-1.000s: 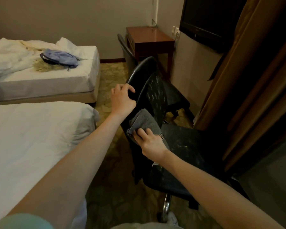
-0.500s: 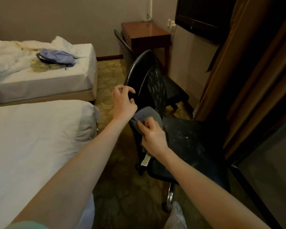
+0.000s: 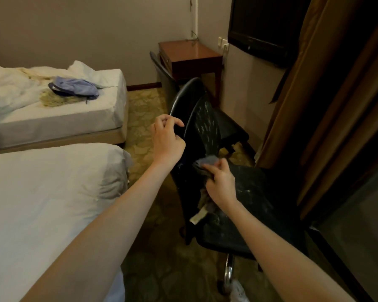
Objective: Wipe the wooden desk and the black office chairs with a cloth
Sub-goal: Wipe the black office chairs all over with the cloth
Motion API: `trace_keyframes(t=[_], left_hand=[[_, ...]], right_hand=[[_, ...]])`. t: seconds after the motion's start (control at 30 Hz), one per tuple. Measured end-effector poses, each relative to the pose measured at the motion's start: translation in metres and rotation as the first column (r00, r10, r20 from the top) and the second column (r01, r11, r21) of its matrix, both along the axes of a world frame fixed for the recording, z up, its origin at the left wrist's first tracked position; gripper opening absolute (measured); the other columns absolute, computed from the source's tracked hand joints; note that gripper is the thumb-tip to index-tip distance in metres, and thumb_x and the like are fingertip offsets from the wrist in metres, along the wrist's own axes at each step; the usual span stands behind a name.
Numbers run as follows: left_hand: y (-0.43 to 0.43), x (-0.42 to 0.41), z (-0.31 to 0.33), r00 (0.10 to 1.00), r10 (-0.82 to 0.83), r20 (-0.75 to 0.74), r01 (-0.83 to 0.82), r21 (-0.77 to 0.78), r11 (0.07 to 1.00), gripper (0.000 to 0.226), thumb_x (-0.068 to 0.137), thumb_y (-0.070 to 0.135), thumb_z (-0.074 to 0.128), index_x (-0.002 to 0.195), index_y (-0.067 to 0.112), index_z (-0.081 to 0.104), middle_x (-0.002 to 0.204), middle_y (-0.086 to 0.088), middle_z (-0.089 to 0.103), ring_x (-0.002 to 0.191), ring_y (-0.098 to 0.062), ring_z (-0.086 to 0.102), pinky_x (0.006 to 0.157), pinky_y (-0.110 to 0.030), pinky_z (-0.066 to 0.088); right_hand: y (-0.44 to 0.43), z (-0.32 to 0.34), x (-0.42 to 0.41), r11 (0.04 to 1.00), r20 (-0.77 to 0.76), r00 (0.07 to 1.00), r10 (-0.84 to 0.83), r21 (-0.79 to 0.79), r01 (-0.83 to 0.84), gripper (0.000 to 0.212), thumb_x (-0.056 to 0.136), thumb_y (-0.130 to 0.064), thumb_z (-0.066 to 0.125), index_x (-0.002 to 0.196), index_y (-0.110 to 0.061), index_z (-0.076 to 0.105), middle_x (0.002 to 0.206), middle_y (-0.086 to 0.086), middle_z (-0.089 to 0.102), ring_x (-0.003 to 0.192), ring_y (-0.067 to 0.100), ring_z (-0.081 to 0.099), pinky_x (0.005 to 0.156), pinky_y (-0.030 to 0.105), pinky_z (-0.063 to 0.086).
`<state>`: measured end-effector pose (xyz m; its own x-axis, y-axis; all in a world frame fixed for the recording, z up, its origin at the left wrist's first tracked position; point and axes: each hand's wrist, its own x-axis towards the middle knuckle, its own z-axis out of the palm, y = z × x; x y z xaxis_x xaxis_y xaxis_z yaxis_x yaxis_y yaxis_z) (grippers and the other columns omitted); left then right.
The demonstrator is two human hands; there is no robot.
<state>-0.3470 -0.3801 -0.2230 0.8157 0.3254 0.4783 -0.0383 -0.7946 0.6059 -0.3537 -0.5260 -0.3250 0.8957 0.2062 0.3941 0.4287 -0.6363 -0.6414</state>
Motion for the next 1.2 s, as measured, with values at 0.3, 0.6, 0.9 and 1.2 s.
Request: trace_keyframes(t=[0.3,0.6,0.9,1.2], left_hand=[[0.010,0.042,0.015,0.931,0.212,-0.297,-0.230,-0.027,0.973,0.031,0.076,0.014,0.064,0.102,0.017,0.049,0.122,-0.010,0.046,0.117,-0.031,0.042,0.097,-0.038,0.035],[0.015,0.056,0.018,0.912,0.240,-0.333,-0.276,-0.064,0.959,0.017,0.074,0.012,0.057,0.085,0.018,0.047,0.097,0.000,0.040,0.087,-0.022,0.042,0.075,-0.030,0.029],[0.001,0.110,0.028,0.851,0.323,-0.415,-0.304,0.113,0.946,0.038,0.078,0.024,0.059,0.112,0.015,0.045,0.126,-0.012,0.044,0.119,-0.032,0.038,0.096,-0.038,0.031],[0.008,0.124,0.022,0.859,0.378,-0.345,-0.377,0.073,0.923,0.030,0.073,0.011,0.059,0.098,0.015,0.042,0.118,-0.009,0.050,0.115,-0.032,0.042,0.093,-0.039,0.032]], right_hand=[[0.030,0.038,0.054,0.879,0.228,0.893,0.387,-0.384,-0.283,0.040,0.077,-0.002,0.067,0.116,-0.007,0.064,0.093,0.013,0.048,0.078,0.029,0.049,0.050,0.033,0.040],[0.022,0.052,0.144,0.740,0.108,0.892,0.439,-0.608,-0.290,0.041,0.093,-0.018,0.050,0.133,-0.015,0.050,0.118,0.015,0.042,0.103,0.034,0.044,0.065,0.039,0.041],[0.031,0.058,0.156,0.709,0.169,0.840,0.515,-0.635,-0.307,0.039,0.065,-0.009,0.076,0.103,-0.009,0.066,0.099,0.014,0.056,0.072,0.034,0.056,0.040,0.022,0.025],[0.045,0.085,0.196,0.556,0.059,0.863,0.502,-0.787,-0.269,0.040,0.098,-0.024,0.042,0.138,-0.021,0.043,0.140,0.010,0.027,0.117,0.033,0.038,0.066,0.035,0.040]])
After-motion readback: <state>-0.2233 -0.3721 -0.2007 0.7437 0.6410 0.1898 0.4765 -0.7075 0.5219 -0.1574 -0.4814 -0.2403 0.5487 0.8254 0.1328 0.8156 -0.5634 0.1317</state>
